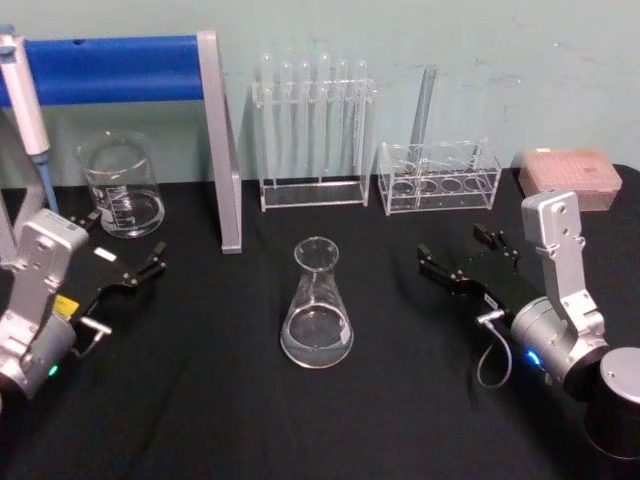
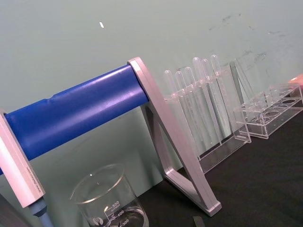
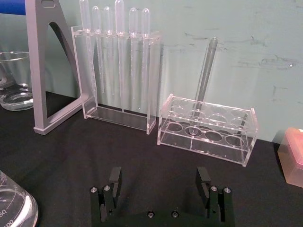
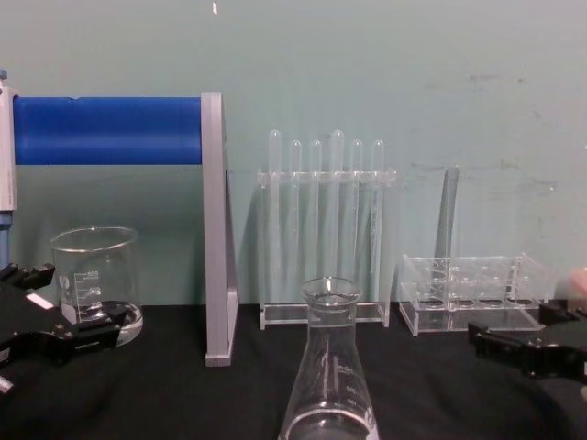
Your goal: Grasp the erlenmeyer flask with one hand, shake it three times, then place it back.
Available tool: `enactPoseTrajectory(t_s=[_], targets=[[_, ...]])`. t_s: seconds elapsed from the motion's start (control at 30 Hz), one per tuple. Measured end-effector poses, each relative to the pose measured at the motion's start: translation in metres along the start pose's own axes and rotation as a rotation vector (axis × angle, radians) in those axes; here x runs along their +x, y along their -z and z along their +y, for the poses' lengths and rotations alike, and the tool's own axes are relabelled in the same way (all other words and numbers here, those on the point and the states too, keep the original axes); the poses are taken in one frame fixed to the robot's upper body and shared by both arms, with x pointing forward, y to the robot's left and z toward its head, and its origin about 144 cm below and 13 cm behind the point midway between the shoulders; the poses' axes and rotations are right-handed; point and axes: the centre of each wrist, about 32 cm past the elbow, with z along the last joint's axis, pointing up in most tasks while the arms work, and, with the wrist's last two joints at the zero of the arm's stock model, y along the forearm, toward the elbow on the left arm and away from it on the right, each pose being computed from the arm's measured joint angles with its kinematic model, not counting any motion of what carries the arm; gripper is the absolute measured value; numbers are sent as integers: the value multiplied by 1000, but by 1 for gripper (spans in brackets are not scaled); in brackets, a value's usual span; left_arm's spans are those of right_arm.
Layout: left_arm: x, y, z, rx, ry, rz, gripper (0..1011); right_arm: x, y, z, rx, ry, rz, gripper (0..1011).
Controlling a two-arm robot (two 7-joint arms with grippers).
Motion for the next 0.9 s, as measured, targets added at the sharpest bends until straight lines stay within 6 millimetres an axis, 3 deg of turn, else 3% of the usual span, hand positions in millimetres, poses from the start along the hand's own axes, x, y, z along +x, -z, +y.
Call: enactPoseTrajectory(t_s=[0.9], targets=[[0,0,0,0,0,0,1001,0,0,-1,6,7,2,1000]])
